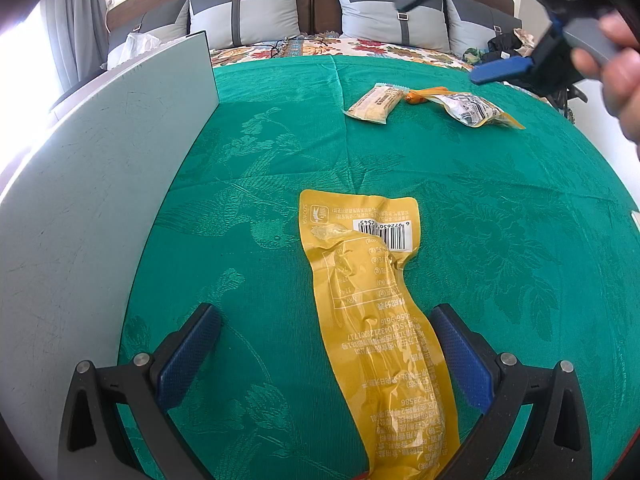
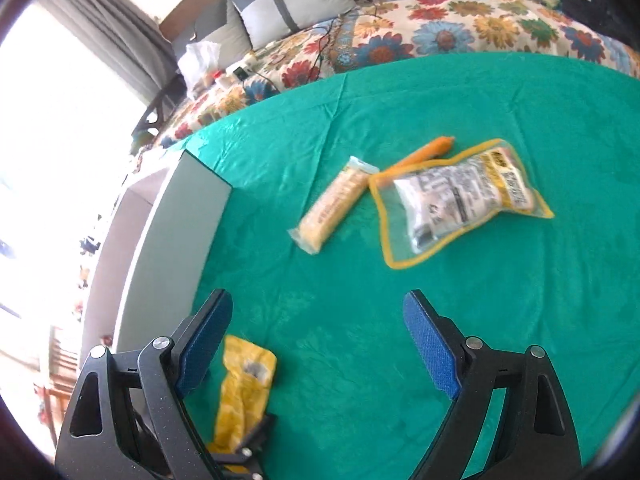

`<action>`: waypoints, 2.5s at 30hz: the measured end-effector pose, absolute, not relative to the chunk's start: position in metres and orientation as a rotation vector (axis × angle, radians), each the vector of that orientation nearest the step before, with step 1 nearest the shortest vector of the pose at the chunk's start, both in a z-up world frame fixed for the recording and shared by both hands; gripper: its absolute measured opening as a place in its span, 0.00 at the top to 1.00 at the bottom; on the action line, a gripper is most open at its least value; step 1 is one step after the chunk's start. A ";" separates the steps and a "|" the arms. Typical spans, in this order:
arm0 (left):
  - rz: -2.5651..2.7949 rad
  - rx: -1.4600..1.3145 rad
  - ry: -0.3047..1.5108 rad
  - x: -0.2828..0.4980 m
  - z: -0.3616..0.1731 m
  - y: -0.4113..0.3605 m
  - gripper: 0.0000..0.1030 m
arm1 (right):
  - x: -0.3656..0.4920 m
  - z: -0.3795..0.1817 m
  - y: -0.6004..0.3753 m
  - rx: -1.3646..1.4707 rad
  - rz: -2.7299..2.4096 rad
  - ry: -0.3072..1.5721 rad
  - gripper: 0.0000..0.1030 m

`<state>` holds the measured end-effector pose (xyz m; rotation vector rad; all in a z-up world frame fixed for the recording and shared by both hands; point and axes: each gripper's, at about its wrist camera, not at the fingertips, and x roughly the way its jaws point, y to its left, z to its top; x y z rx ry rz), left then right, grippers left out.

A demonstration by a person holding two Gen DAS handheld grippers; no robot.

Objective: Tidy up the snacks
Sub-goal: 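Grasp the cream bar pack with the right tool while the left tool holds the yellow pack, then carry both packs into the white cardboard box and open both tools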

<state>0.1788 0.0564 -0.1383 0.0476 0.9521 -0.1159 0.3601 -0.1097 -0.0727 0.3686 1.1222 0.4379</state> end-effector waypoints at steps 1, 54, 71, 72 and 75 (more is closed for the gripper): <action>-0.116 0.047 0.952 0.179 -0.138 0.056 0.00 | 0.378 -0.077 -0.096 0.361 0.428 1.151 0.14; -0.146 0.068 1.059 0.185 -0.136 0.057 0.00 | 0.144 -0.145 -0.194 -0.105 0.342 0.988 0.15; -0.321 -0.384 1.072 0.112 -0.083 0.101 0.62 | 0.144 -0.121 -0.172 -0.017 0.305 1.071 0.78; -0.334 -0.410 1.053 0.107 -0.073 0.105 0.62 | 0.142 -0.119 -0.171 0.000 0.307 1.077 0.78; -0.348 -0.461 0.975 0.096 -0.034 0.128 0.62 | 0.139 -0.097 -0.148 0.030 0.356 1.050 0.78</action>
